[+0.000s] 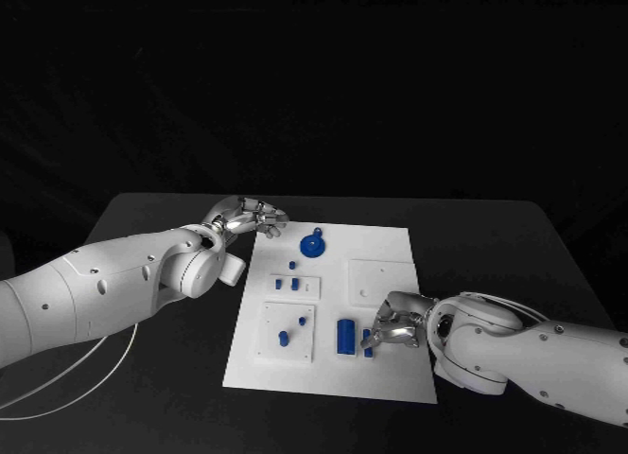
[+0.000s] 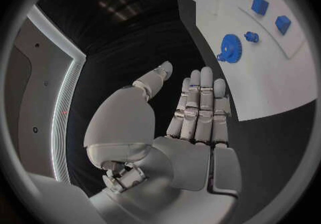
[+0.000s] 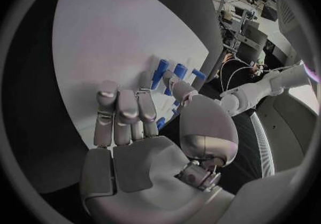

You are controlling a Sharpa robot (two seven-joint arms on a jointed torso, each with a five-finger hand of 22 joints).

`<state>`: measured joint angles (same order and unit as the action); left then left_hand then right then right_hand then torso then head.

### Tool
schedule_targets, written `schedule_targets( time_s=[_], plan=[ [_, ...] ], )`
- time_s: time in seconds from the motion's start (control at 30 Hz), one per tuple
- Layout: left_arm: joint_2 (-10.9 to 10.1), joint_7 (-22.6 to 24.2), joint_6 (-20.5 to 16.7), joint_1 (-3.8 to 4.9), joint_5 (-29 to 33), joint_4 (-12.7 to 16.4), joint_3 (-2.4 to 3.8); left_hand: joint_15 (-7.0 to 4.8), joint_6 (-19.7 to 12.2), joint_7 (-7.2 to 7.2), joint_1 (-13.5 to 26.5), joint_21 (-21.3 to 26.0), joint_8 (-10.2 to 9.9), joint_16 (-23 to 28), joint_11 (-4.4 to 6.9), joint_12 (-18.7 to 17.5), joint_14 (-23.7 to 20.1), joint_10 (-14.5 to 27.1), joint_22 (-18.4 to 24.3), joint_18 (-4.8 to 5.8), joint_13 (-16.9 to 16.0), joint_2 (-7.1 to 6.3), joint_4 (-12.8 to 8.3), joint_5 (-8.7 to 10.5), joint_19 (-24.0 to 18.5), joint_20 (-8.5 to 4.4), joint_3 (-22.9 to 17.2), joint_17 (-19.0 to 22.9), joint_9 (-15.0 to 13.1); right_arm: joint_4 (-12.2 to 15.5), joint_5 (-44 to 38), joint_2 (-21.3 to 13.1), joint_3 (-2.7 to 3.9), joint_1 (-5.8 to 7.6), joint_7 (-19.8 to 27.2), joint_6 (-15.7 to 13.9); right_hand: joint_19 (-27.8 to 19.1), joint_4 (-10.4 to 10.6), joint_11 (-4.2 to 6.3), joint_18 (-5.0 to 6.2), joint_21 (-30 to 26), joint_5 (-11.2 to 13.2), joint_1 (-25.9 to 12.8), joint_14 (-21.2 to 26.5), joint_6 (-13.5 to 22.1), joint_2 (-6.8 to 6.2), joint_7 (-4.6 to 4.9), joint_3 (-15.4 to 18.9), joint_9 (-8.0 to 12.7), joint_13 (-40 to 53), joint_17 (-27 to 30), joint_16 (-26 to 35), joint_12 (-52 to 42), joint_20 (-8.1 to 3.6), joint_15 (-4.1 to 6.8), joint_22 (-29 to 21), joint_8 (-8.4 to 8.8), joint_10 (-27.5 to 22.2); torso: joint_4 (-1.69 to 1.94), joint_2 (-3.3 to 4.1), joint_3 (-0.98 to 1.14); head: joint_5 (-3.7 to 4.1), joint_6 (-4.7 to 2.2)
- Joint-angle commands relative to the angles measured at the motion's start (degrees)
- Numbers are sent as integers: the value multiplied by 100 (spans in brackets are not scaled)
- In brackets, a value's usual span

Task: Assemble the parts on the task board

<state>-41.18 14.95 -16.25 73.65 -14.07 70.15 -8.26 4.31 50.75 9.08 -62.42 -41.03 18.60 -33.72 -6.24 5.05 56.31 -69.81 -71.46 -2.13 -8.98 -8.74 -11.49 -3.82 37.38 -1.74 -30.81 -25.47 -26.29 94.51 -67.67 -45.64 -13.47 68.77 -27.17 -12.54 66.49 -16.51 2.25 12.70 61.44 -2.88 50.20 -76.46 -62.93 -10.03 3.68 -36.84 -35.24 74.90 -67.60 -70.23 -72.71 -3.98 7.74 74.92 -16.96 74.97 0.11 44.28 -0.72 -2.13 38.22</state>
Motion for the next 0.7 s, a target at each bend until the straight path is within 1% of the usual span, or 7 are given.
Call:
schedule_targets(
  time_s=[0.03, 0.07, 0.1, 0.17, 0.3, 0.47, 0.7],
  plan=[
    [5, 43, 69, 4, 30, 11, 4, 0, -24, -26, -6, 24, 28, 20, -7, -25, 53, -45, -9, -42, 5, 54, 1, 7, 11, 36, 23, -9, 10, -61, 186, -34, -71, -77, -106, 111, -43, 9, -8, 229, -1, 11, -71, 18, 54, -40, 42, 138, 7, 272, -1, 33, 29, 9, 30, 83, 47, -19, 0, -1, 0, 3, -2],
    [7, 43, 71, 4, 30, 11, 4, 0, -24, -26, -6, 24, 29, 20, -7, -25, 53, -45, -9, -42, 5, 54, 1, 7, 11, 36, 23, -9, 10, -65, 257, -38, -71, -77, -77, 76, -47, 8, -6, 230, -2, 8, -166, 18, 63, -20, 46, 254, 7, 267, -7, 29, 38, 14, 27, 82, 52, -29, -1, -1, 1, 3, -7],
    [8, 44, 70, 4, 30, 11, 4, 0, -24, -26, -6, 24, 29, 20, -7, -25, 53, -45, -9, -42, 5, 54, 2, 8, 11, 36, 23, -10, 10, -66, 348, -45, -71, -77, -40, 18, -68, -28, -1, 230, -10, 14, -232, 27, 71, 39, 44, 454, 4, 269, -8, 32, 37, 9, 30, 81, 57, -35, -1, -1, 2, 2, -8],
    [8, 44, 73, 4, 30, 11, 4, 0, -24, -26, -6, 25, 29, 21, -7, -25, 53, -45, -9, -41, 5, 55, 2, 8, 12, 36, 23, -10, 10, -66, 579, -60, -71, -77, 11, -16, -83, 4, -5, 230, -20, 8, -420, 36, 78, 96, 43, 686, 5, 260, -8, 35, 54, 13, 32, 77, 64, -54, -1, -1, 3, 2, -10],
    [7, 42, 69, 4, 30, 9, 4, 0, -24, -26, -5, 25, 29, 22, -7, -25, 53, -45, -10, -41, 5, 56, 3, 8, 12, 36, 23, -12, 10, -61, 779, -87, -71, -77, 96, -31, -111, -16, 7, 230, -52, 4, -638, 51, 78, 220, 28, 1045, 10, 259, -12, 43, 60, -14, 49, 65, 78, -67, 0, 0, 4, 4, -16],
    [9, 42, 69, 4, 30, 9, 4, 1, -24, -26, -4, 26, 29, 23, -7, -25, 54, -44, -11, -41, 6, 57, 4, 8, 12, 36, 24, -14, 11, -38, 977, -149, -70, -77, 155, 47, -132, -19, 20, 230, -80, 5, -671, 59, 66, 293, 17, 1331, 17, 267, -20, 47, 54, -54, 63, 60, 93, -65, 1, -1, 5, 6, -23],
    [8, 41, 68, 4, 30, 6, 4, 1, -25, -26, -4, 27, 29, 26, -7, -25, 54, -44, -12, -41, 7, 57, 5, 8, 12, 36, 24, -17, 12, 0, 995, -255, -70, -77, 217, 271, -138, -25, 28, 230, -91, 5, -491, 55, 45, 389, 8, 1453, 22, 282, -34, 40, 33, -77, 71, 63, 99, -46, 0, 0, 4, 1, -22]
  ],
)
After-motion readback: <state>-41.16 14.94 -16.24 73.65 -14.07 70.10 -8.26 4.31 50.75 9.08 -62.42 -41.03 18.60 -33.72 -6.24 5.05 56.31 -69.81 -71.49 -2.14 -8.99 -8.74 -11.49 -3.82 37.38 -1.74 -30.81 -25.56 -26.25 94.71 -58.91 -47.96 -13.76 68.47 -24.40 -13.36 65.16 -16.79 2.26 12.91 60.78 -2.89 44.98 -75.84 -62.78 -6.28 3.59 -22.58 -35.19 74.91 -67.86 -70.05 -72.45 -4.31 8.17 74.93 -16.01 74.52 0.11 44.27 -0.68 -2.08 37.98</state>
